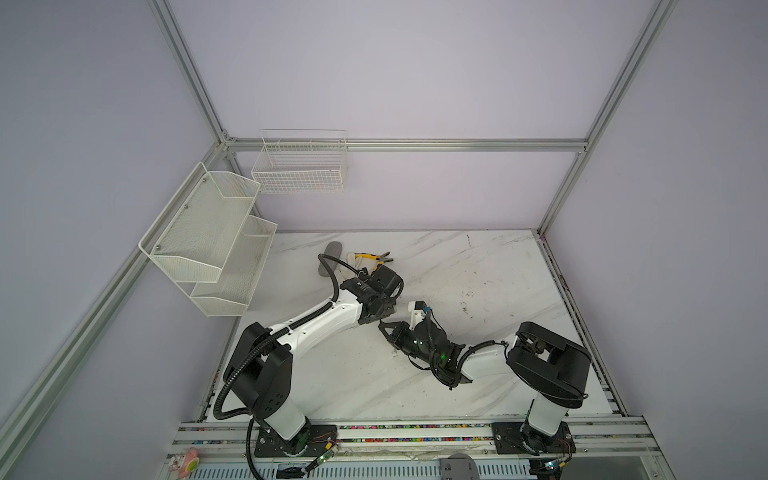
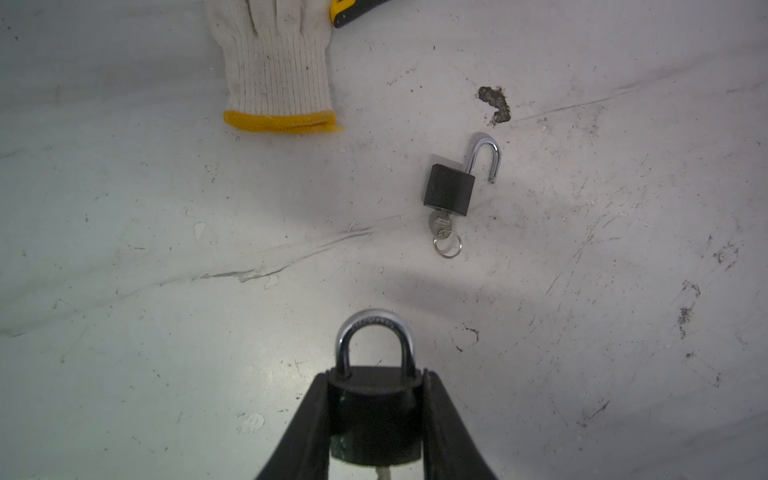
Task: Unlock with the key
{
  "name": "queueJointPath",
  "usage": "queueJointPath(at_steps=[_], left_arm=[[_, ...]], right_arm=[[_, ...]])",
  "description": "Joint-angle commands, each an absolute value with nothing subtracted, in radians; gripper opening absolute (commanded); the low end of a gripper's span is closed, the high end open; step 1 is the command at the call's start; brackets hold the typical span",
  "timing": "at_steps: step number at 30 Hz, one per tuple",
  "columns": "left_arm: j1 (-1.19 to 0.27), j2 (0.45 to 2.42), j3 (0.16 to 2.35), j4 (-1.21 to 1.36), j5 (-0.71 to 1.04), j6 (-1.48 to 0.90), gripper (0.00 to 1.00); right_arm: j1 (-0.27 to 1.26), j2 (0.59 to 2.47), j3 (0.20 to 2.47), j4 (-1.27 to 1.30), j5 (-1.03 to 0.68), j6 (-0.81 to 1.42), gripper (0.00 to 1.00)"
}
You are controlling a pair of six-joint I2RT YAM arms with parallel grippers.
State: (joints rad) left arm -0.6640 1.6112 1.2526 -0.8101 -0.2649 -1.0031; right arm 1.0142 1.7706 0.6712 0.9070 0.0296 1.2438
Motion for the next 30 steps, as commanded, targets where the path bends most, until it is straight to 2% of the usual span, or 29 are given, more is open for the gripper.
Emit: queueJointPath(at_steps=[1, 11, 30], left_arm=[[-0.658, 1.555, 1.208, -0.816, -0.302, -1.007, 0.0], [-0.642, 1.543, 1.187, -0.819, -0.356, -1.049, 0.0], [-0.638, 1.505, 1.18, -0.771, -0.283, -1.083, 0.0]], right_arm=[[0.999, 1.753, 0.669, 0.792, 0.052, 1.251, 0.0], [1.015, 1.674, 0.669, 0.709, 0.026, 1.229, 0.0], [1.021, 1.748, 0.73, 0.843, 0.022, 1.193, 0.0]])
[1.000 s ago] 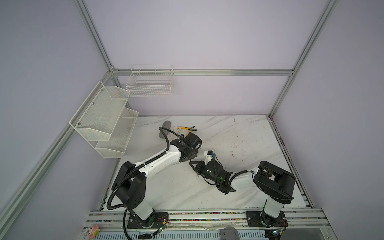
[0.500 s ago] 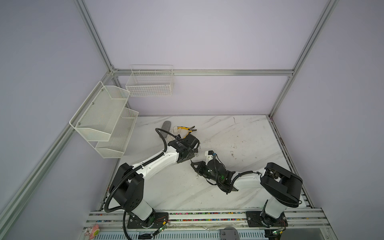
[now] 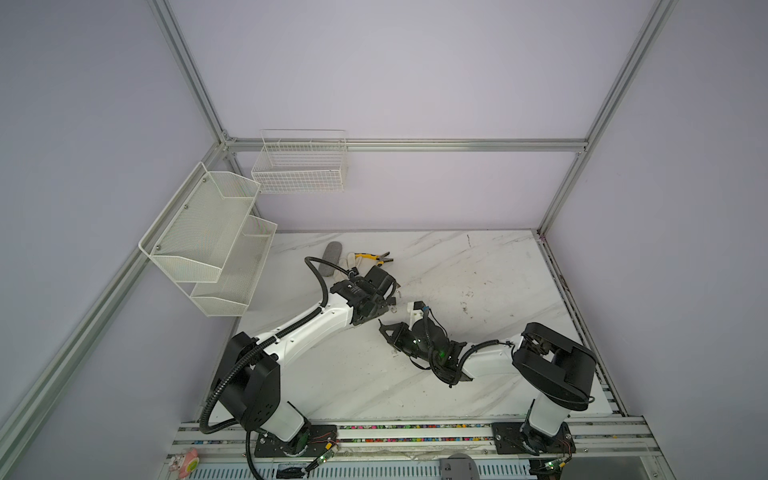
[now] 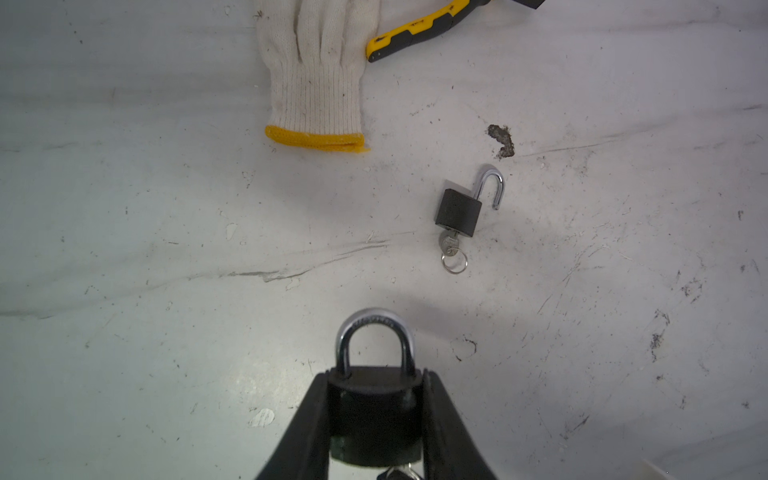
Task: Unlock with the key
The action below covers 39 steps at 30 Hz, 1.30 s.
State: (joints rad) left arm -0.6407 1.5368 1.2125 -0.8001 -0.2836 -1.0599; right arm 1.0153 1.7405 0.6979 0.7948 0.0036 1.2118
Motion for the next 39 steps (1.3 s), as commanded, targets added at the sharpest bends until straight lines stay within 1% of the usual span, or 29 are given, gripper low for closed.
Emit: queueJointPath(at_steps=[1, 11, 15, 17, 20, 34, 39], left_arm=[[-0.638, 1.504, 1.18, -0.771, -0.284, -1.087, 0.0], [-0.639, 1.488, 1.175, -0.767, -0.293, -1.114, 0.0], [-0.638, 1.486, 1.172, -0.764, -0.284, -1.118, 0.0], [-0.64, 1.488, 1.173, -0.761, -0.281, -1.121, 0.0], [-0.64, 1.487, 1.167, -0.762, -0.286, -1.126, 0.0], [-0.639, 1.464, 1.145, -0.752, -0.316, -1.159, 0.0], [-0.639, 1.466, 1.146, -0.748, -0.299, -1.153, 0.0]], right_arm=[[1.025, 1.747, 0.731, 0.848, 0.025, 1.188, 0.0], [1.034, 1.756, 0.741, 0.864, 0.049, 1.172, 0.0], [1.039, 1.76, 0.761, 0.833, 0.049, 1.168, 0.0], [1.039, 1.758, 0.745, 0.867, 0.06, 1.163, 0.0], [1.046, 1.745, 0.774, 0.82, 0.072, 1.148, 0.0], [1.076, 1.755, 0.768, 0.808, 0.086, 1.141, 0.0], [1.075, 1.765, 0.773, 0.816, 0.088, 1.138, 0.0]])
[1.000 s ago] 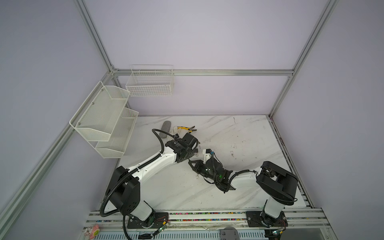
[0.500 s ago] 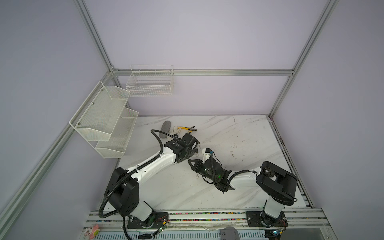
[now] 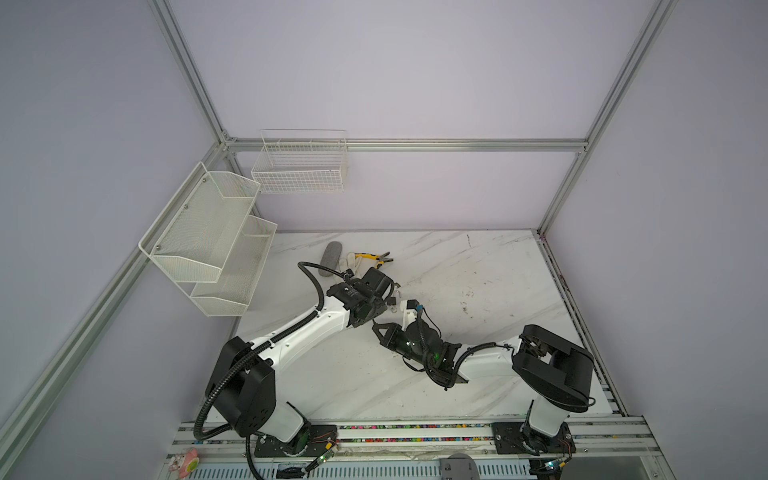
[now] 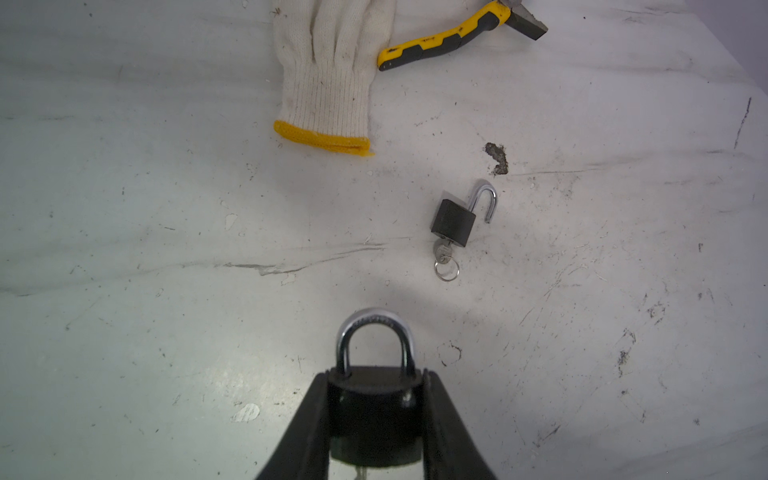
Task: Unlock with the key
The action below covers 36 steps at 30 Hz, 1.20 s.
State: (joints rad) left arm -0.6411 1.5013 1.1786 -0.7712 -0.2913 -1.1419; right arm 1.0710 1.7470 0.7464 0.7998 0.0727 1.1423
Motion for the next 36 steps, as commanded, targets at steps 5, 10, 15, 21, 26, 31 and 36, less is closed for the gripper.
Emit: queueJointPath(at_steps=[5, 10, 15, 21, 26, 31, 36], left_arm=[[-0.64, 1.461, 1.138, -0.748, -0.299, -1.151, 0.0], [-0.64, 1.455, 1.136, -0.747, -0.296, -1.152, 0.0], [-0.64, 1.456, 1.134, -0.748, -0.294, -1.15, 0.0], [-0.64, 1.457, 1.138, -0.749, -0.294, -1.148, 0.0], [-0.641, 1.458, 1.137, -0.747, -0.294, -1.147, 0.0], [-0.642, 1.461, 1.136, -0.748, -0.299, -1.147, 0.0], [-0.643, 1.465, 1.138, -0.748, -0.306, -1.147, 0.0]], right_arm=[[1.076, 1.744, 0.766, 0.806, 0.123, 1.145, 0.0], [1.072, 1.743, 0.763, 0.799, 0.134, 1.153, 0.0], [1.072, 1.73, 0.779, 0.787, 0.146, 1.12, 0.0], [1.072, 1.741, 0.788, 0.79, 0.143, 1.121, 0.0], [1.074, 1.743, 0.794, 0.786, 0.141, 1.118, 0.0], [1.073, 1.733, 0.799, 0.785, 0.151, 1.106, 0.0], [1.073, 1.727, 0.799, 0.79, 0.156, 1.105, 0.0]])
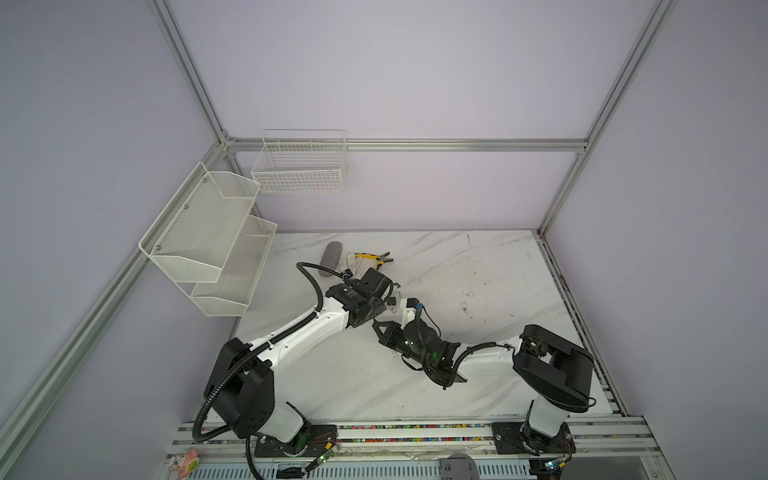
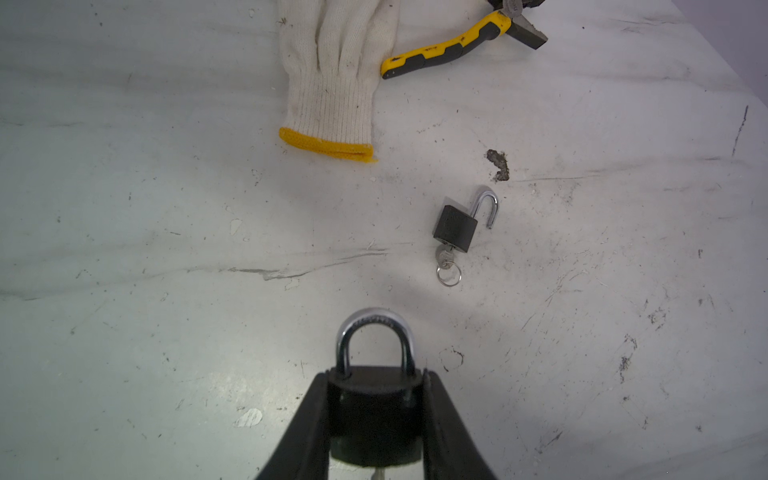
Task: Unlock with the key
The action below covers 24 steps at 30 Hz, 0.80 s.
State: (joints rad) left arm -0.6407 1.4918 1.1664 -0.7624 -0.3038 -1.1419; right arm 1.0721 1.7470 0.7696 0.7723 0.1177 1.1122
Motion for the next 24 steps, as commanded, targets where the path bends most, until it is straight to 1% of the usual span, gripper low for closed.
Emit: queueJointPath(at_steps=[1, 9, 13, 21, 24], left_arm=[[-0.643, 1.465, 1.137, -0.748, -0.307, -1.147, 0.0], [-0.643, 1.46, 1.144, -0.748, -0.299, -1.145, 0.0], [-0.646, 1.452, 1.137, -0.747, -0.304, -1.143, 0.0], [-0.65, 1.45, 1.145, -0.748, -0.284, -1.141, 0.0], [-0.662, 1.453, 1.156, -0.747, -0.267, -1.148, 0.0]], right_arm=[[1.073, 1.719, 0.798, 0.79, 0.161, 1.101, 0.0], [1.071, 1.754, 0.797, 0.769, 0.149, 1.134, 0.0], [1.068, 1.743, 0.796, 0.752, 0.164, 1.15, 0.0], [1.062, 1.742, 0.828, 0.673, 0.192, 1.117, 0.0], [1.062, 1.746, 0.829, 0.707, 0.196, 1.102, 0.0]])
